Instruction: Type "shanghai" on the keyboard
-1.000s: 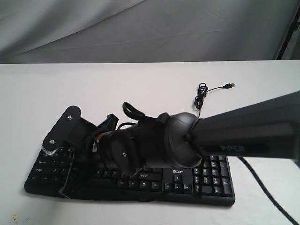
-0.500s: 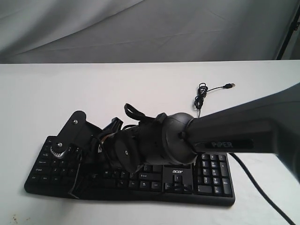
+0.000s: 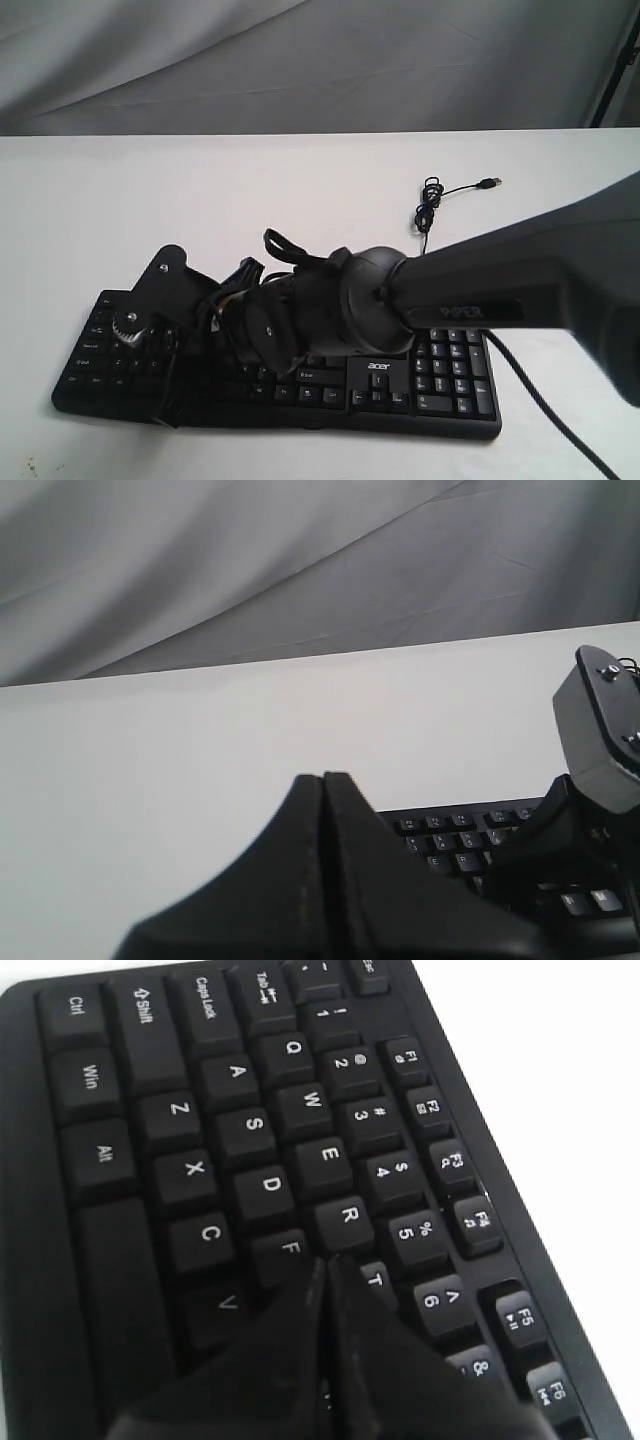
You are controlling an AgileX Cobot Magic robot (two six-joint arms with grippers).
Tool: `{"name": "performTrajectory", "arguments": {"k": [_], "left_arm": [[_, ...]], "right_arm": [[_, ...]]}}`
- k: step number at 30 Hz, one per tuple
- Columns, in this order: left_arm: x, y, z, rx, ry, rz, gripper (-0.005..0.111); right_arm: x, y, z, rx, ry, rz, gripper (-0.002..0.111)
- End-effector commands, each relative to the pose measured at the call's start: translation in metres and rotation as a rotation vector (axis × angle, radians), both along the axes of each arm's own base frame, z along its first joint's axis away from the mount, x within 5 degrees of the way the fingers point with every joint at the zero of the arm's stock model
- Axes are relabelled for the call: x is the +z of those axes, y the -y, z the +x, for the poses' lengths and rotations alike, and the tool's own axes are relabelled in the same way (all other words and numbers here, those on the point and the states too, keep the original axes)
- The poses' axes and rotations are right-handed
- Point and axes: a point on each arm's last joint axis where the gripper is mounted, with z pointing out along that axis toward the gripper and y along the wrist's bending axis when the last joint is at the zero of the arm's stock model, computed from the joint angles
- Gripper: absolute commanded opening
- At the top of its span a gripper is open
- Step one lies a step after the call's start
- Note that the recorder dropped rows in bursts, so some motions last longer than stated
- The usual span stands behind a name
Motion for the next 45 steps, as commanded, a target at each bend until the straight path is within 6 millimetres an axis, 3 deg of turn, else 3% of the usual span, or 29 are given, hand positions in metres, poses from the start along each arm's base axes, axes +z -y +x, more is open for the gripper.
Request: {"name": "performTrajectory", "arguments": {"k": [1, 3, 9, 45], "left_arm": [[-0.001, 0.0, 0.0, -0.004, 0.004, -0.003, 0.0], [-0.001, 0.0, 0.0, -0.004, 0.004, -0.003, 0.0], [-0.001, 0.0, 0.0, -0.004, 0.004, -0.003, 0.0], [-0.001, 0.0, 0.0, -0.004, 0.004, -0.003, 0.0]], "right_arm": [[0.018, 0.001, 0.002, 0.025, 0.04, 0.013, 0.0], [0.026, 0.001, 0.001, 0.027, 0.049, 0.024, 0.0], [0.019, 0.024, -0.001, -0.001, 0.05, -0.001, 0.0], [-0.003, 0.017, -0.006, -0.004, 0.034, -0.014, 0.0]]}}
